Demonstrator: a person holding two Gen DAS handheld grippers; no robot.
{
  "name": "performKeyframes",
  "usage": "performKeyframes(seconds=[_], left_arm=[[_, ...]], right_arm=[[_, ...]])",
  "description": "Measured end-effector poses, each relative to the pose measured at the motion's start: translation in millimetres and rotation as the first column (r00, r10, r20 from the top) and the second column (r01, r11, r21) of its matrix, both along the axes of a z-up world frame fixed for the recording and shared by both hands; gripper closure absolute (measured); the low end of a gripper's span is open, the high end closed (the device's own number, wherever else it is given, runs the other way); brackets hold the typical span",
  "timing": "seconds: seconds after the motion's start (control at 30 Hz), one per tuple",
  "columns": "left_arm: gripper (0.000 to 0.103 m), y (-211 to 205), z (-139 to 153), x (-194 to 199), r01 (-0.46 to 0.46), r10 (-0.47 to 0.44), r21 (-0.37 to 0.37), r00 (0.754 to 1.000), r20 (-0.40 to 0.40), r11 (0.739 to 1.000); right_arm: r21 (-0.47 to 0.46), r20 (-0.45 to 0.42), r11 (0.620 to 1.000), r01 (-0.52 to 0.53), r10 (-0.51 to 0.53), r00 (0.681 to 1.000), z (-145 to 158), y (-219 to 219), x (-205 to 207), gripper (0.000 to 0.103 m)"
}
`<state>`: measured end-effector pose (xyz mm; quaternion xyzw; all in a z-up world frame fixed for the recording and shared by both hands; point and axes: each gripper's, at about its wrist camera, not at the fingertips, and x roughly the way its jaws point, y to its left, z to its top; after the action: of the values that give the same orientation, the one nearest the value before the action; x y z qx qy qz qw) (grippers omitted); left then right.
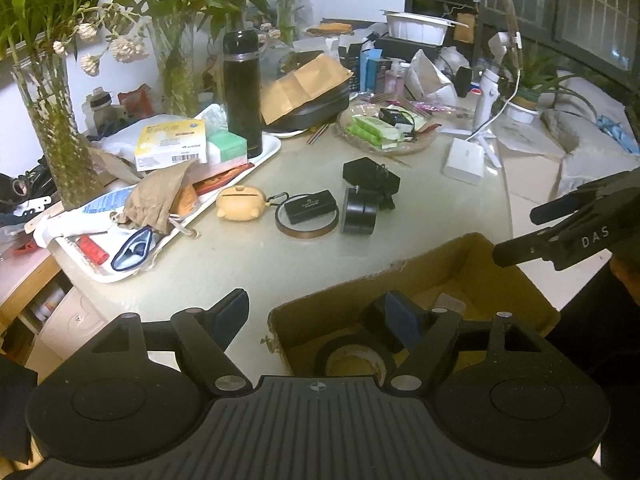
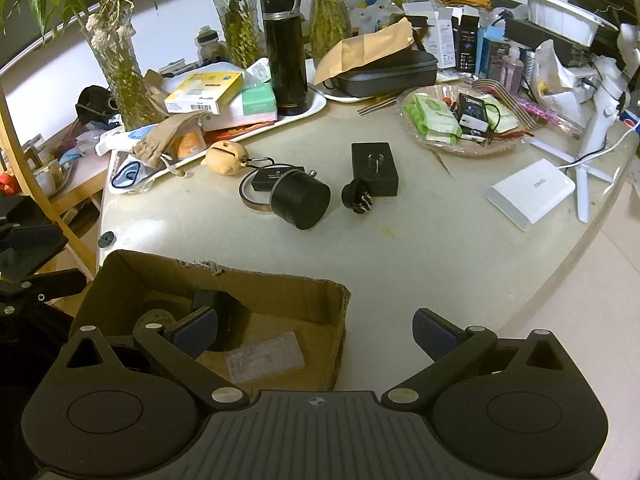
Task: Organize rigid objects
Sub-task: 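Move the right tool back over the large black cylindrical case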
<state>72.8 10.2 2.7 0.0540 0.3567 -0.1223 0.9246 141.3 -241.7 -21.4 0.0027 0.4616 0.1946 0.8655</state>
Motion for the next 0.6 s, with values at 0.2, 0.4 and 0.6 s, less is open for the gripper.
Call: performKeyframes(seconds=[0.2, 0.4, 0.6], left_arm=[[0.028, 1.4, -1.8, 11.1, -0.002, 0.002, -0.007, 1.0, 0.001, 1.0], [0.028, 2.9, -5.8, 23.5, -0.003, 0.003, -0.008, 1.0, 0.006, 1.0], [0.028, 4.2, -8.4, 36.8, -0.001, 0.001, 0.001, 1.0, 0.02, 1.0]], right_arm=[[0.004, -0.004, 1.0, -0.006, 0.006, 1.0, -3.3, 2.4, 8.8, 0.0], [0.028, 0.0, 1.0, -0.015, 0.015, 1.0, -6.2, 5.7, 17.1, 0.0], [0.039, -0.003, 0.999, -0.021, 0.021, 1.0, -10.6, 11.0, 28.7, 0.0]])
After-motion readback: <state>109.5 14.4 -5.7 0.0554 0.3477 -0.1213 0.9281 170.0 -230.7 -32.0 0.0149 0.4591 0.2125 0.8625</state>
